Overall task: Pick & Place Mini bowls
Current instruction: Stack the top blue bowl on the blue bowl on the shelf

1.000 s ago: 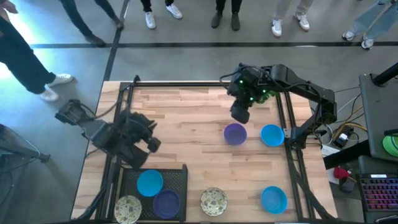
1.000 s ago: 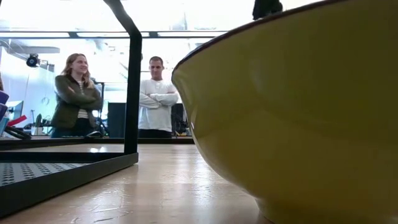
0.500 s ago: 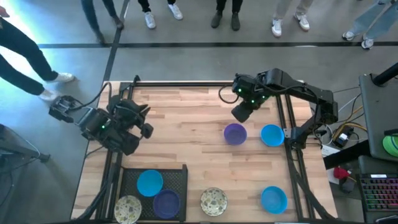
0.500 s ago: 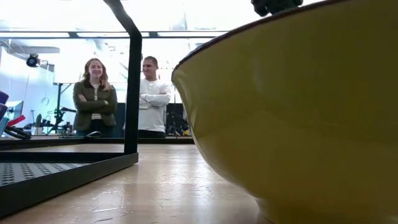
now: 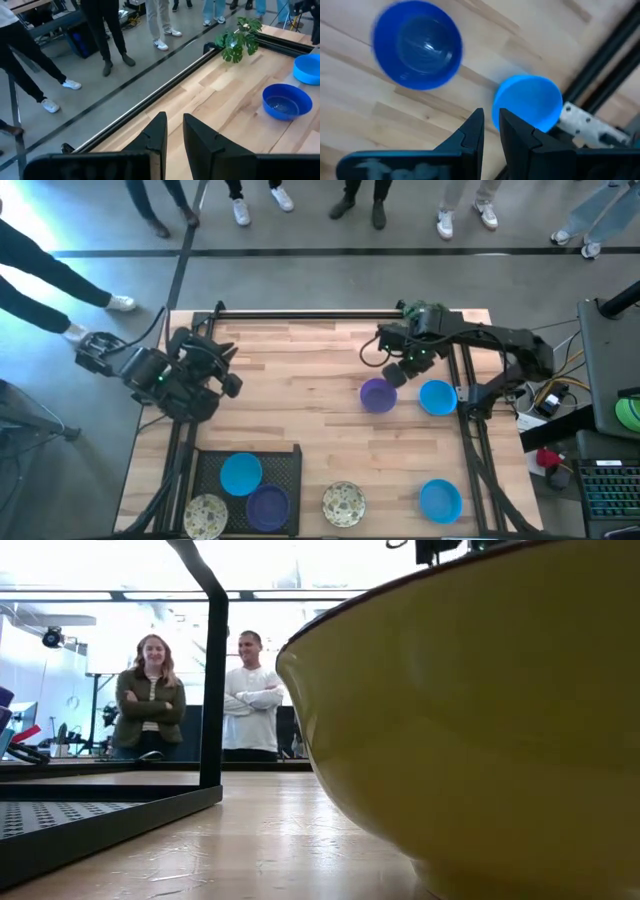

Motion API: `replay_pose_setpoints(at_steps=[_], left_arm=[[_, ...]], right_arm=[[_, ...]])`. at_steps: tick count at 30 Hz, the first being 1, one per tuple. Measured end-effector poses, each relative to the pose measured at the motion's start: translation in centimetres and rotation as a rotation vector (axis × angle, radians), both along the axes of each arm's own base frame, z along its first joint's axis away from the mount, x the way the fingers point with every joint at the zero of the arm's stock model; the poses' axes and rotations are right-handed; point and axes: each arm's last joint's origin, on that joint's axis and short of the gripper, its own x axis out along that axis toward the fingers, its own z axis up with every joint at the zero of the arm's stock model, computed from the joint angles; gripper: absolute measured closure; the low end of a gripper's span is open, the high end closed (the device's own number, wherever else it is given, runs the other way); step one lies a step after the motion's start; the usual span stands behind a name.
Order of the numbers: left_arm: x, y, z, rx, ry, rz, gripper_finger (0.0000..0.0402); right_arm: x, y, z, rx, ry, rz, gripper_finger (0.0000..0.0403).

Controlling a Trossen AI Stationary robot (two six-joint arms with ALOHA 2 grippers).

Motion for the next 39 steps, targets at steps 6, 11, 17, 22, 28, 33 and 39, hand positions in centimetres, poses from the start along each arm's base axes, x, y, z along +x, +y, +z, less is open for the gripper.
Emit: replay_pose_setpoints(at_steps=[6,11,17,22,28,33,39], left_arm=[[-0.1,0.2,0.1,0.014,-0.004,0.006,0.0346],[-0.1,0.2,0.1,0.021,-0.007,0.010,0.0346],[-0.1,0.2,0.1,0.021,-0.008,0.010,0.0346],[-0.1,0.2,0.1,0.020,-0.010,0.010,0.0346],[-0.1,0.2,0.2,0.027,-0.019,0.014,0.0346],[-0.1,0.2,0.2,0.035,-0.023,0.018,0.0346],[-0.1,0.2,0.2,0.036,-0.023,0.019,0.0346]], right_arm=[[-1.9,0.5,-2.6,0.009,0.075,-0.095,0.0346],[-3.0,0.7,-5.4,0.006,0.067,-0.143,0.0346],[-4.2,1.2,-8.3,0.043,0.019,-0.164,0.0346],[-5.3,1.4,-9.9,0.044,0.060,-0.214,0.0346],[-5.8,1.5,-11.1,0.042,0.055,-0.229,0.0346],[-5.4,1.5,-11.7,0.039,0.011,-0.195,0.0346],[-5.2,1.4,-11.8,0.037,-0.010,-0.180,0.0346]])
